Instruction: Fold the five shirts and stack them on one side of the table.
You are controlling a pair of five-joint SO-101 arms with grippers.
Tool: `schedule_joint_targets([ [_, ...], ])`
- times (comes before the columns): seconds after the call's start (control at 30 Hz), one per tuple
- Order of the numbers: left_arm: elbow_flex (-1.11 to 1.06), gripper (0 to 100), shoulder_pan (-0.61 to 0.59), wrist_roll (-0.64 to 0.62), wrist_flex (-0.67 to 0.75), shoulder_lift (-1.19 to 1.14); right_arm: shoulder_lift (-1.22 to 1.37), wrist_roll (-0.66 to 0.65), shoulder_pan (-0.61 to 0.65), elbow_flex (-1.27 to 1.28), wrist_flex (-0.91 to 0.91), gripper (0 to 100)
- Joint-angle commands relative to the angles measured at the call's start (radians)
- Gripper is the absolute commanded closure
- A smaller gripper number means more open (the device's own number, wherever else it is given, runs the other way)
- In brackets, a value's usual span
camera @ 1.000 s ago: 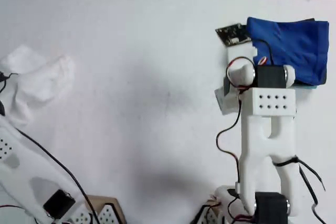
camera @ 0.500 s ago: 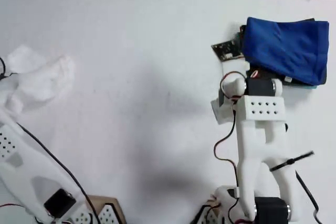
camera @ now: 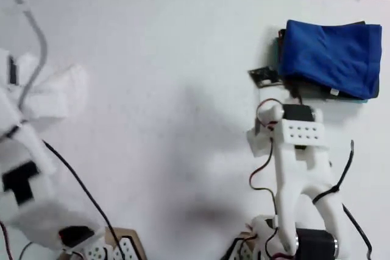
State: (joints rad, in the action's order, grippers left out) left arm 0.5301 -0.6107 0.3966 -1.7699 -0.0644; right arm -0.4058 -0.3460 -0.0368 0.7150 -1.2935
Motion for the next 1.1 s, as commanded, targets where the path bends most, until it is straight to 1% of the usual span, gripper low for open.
schedule_joint_targets([
  [0.0,-0.13,98,0.14,-0.017,-0.015,0.255,-0.044,0.0,-0.125,-0.005,0.008,80.8],
  [0.1,-0.226,98,0.259,-0.063,-0.015,0.377,-0.044,-0.002,-0.202,-0.003,0.004,80.8],
  [0.17,-0.286,98,0.361,-0.084,-0.015,0.439,-0.044,-0.002,-0.228,-0.003,0.002,80.8],
  [0.33,-0.42,98,0.592,-0.127,-0.014,0.496,-0.044,-0.002,-0.229,-0.003,-0.022,80.8],
  [0.5,-0.539,98,0.749,-0.126,0.0,0.5,-0.044,-0.002,-0.229,-0.003,-0.022,80.8],
  [0.6,-0.567,97,0.799,-0.126,0.0,0.502,-0.044,-0.002,-0.229,-0.003,-0.024,80.8],
  [0.77,-0.561,97,0.825,-0.126,0.011,0.502,-0.044,-0.002,-0.229,-0.003,-0.024,80.8],
  [0.97,-0.553,97,0.796,-0.126,0.028,0.502,-0.044,-0.002,-0.229,-0.003,-0.022,80.8],
  [1.07,-0.483,97,0.798,-0.126,0.026,0.502,-0.044,-0.002,-0.229,-0.005,-0.018,80.8],
])
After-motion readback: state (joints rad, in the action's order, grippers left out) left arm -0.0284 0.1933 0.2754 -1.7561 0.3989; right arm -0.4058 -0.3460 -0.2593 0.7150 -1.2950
